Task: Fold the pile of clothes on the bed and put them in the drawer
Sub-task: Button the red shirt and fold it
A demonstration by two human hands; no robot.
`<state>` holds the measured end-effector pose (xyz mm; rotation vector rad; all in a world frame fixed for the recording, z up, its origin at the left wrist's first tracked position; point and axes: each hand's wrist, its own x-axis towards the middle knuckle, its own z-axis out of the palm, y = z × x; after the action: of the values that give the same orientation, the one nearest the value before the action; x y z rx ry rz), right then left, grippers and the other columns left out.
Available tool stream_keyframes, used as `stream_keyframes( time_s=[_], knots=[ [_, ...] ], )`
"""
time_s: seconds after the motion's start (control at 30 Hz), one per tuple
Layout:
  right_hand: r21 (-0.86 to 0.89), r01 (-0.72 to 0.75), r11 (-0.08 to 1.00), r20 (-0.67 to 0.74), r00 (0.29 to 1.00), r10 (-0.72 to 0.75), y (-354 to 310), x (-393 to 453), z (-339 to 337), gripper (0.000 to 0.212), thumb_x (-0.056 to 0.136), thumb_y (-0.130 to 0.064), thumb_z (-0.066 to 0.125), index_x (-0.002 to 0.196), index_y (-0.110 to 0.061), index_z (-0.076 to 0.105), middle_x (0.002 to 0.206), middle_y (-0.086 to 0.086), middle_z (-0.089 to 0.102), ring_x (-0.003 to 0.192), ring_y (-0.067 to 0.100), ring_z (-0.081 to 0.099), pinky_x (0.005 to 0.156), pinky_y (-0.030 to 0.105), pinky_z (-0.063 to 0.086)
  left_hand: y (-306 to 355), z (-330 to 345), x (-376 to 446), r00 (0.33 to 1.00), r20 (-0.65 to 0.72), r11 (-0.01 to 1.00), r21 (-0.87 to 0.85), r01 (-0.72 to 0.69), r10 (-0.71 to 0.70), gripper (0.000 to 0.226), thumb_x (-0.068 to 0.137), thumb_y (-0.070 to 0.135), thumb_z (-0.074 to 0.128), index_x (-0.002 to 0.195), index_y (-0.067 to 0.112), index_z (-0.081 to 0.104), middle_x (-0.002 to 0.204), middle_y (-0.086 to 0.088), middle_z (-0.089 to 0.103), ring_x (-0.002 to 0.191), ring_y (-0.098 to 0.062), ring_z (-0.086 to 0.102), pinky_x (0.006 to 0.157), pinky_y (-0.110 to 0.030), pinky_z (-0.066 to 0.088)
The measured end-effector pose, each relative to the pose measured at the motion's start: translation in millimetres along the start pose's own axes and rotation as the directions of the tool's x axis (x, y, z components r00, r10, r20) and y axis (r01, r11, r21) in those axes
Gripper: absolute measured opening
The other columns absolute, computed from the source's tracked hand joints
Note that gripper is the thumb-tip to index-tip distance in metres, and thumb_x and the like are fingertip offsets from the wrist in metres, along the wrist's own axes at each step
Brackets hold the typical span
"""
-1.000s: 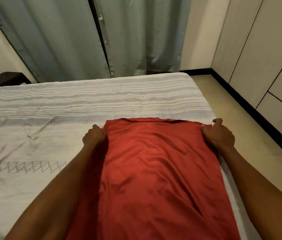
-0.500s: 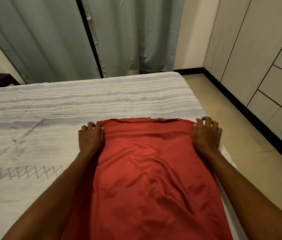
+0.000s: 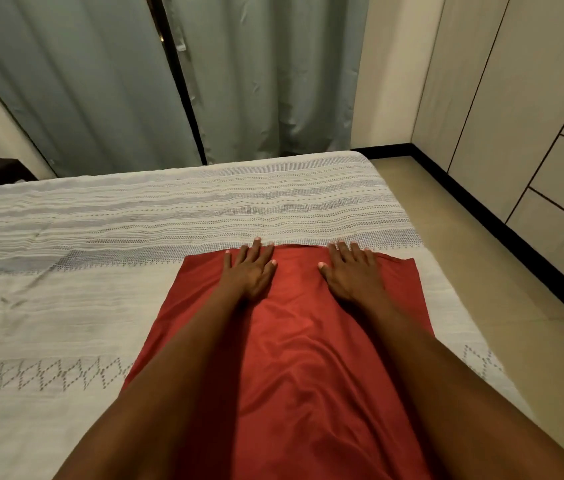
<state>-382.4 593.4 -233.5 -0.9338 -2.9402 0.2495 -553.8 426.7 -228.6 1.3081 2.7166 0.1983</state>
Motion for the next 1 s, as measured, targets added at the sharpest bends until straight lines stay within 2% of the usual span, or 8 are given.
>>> stream_keyframes(
  time_s=[0.13, 0.3, 0.5, 0.57, 0.63, 0.77, 0.9, 1.0],
  knots=[
    [-0.025, -0.009, 1.0, -0.11, 0.994, 0.006, -5, -4, -1, 0.064, 0.107, -0.048, 0.016, 0.16, -0.012, 0.014, 0.168, 0.009, 0.012, 0.155, 0.031, 0.002, 0.124, 0.048, 0.001, 10, 1, 4, 0.992, -0.103, 0.995, 0.047, 0.082, -0.077, 0.06, 0.104, 0.052, 0.017, 0.159, 0.031, 0.006, 0.167, -0.003, 0.0, 0.153, -0.032, 0.002, 0.119, -0.06, -0.001],
    [0.034, 0.093, 0.995, -0.242, 0.967, -0.082, -42, -68, -4, 0.067, 0.102, -0.047, 0.019, 0.147, -0.006, 0.046, 0.152, 0.014, 0.047, 0.145, 0.036, 0.036, 0.12, 0.049, 0.022, 15, -11, -55, 0.987, -0.162, 1.0, -0.011, -0.01, 0.008, 0.069, 0.097, 0.06, 0.007, 0.158, 0.029, 0.014, 0.165, -0.001, 0.017, 0.153, -0.025, 0.012, 0.121, -0.053, 0.005],
    [0.085, 0.231, 0.969, -0.15, 0.964, -0.217, -102, -183, 3, 0.064, 0.1, -0.055, 0.026, 0.15, -0.02, 0.045, 0.154, 0.003, 0.046, 0.143, 0.03, 0.04, 0.117, 0.051, 0.029, 15, -17, -182, 0.994, -0.105, 0.999, -0.048, -0.011, 0.005, 0.078, 0.089, 0.062, 0.002, 0.151, 0.031, 0.039, 0.16, 0.001, 0.032, 0.15, -0.023, 0.023, 0.12, -0.046, 0.011],
    [0.072, 0.165, 0.984, -0.057, 0.985, -0.161, -98, -211, 2, 0.075, 0.096, -0.064, 0.016, 0.156, -0.024, 0.032, 0.162, 0.0, 0.032, 0.15, 0.027, 0.028, 0.121, 0.053, 0.018, 7, -12, -229, 0.997, -0.049, 0.998, -0.021, 0.059, -0.06, 0.077, 0.09, 0.066, 0.002, 0.153, 0.033, 0.031, 0.164, 0.001, 0.024, 0.151, -0.024, 0.018, 0.12, -0.048, 0.009],
    [0.073, 0.03, 0.997, 0.052, 0.998, -0.034, -81, -232, -2, 0.085, 0.093, -0.073, 0.006, 0.161, -0.023, 0.015, 0.168, 0.0, 0.012, 0.155, 0.024, 0.01, 0.123, 0.052, 0.002, -8, -5, -271, 0.992, 0.054, 0.992, -0.035, 0.119, -0.117, 0.073, 0.094, 0.071, 0.006, 0.158, 0.037, 0.01, 0.167, 0.004, 0.004, 0.154, -0.022, 0.002, 0.121, -0.05, 0.0],
    [0.143, -0.162, 0.976, -0.017, 0.986, 0.166, -55, -280, -24, 0.083, 0.099, -0.069, 0.013, 0.161, -0.015, 0.011, 0.167, 0.009, 0.015, 0.154, 0.031, 0.012, 0.123, 0.05, 0.004, -21, -11, -330, 0.987, 0.071, 0.983, -0.1, 0.151, -0.145, 0.094, 0.08, 0.081, -0.008, 0.159, 0.031, -0.001, 0.167, 0.005, -0.003, 0.153, -0.016, -0.007, 0.122, -0.043, -0.007],
    [0.036, 0.06, 0.998, -0.008, 0.998, -0.06, -60, -347, -27, 0.072, 0.101, -0.061, 0.019, 0.159, -0.018, 0.024, 0.164, 0.004, 0.028, 0.151, 0.029, 0.025, 0.123, 0.049, 0.014, -11, -11, -388, 0.986, 0.032, 0.981, -0.102, 0.165, -0.163, 0.089, 0.083, 0.073, -0.005, 0.159, 0.029, 0.002, 0.167, 0.007, 0.001, 0.154, -0.016, -0.002, 0.123, -0.043, -0.003],
    [0.004, 0.056, 0.998, 0.006, 0.998, -0.056, -50, -395, -14, 0.073, 0.1, -0.062, 0.021, 0.151, -0.015, 0.043, 0.156, 0.006, 0.043, 0.144, 0.03, 0.039, 0.119, 0.049, 0.02, -16, -6, -429, 0.981, 0.01, 0.974, -0.114, 0.194, -0.194, 0.095, 0.082, 0.078, -0.011, 0.16, 0.025, 0.005, 0.166, 0.007, 0.003, 0.153, -0.013, -0.001, 0.123, -0.04, -0.004]
  ],
)
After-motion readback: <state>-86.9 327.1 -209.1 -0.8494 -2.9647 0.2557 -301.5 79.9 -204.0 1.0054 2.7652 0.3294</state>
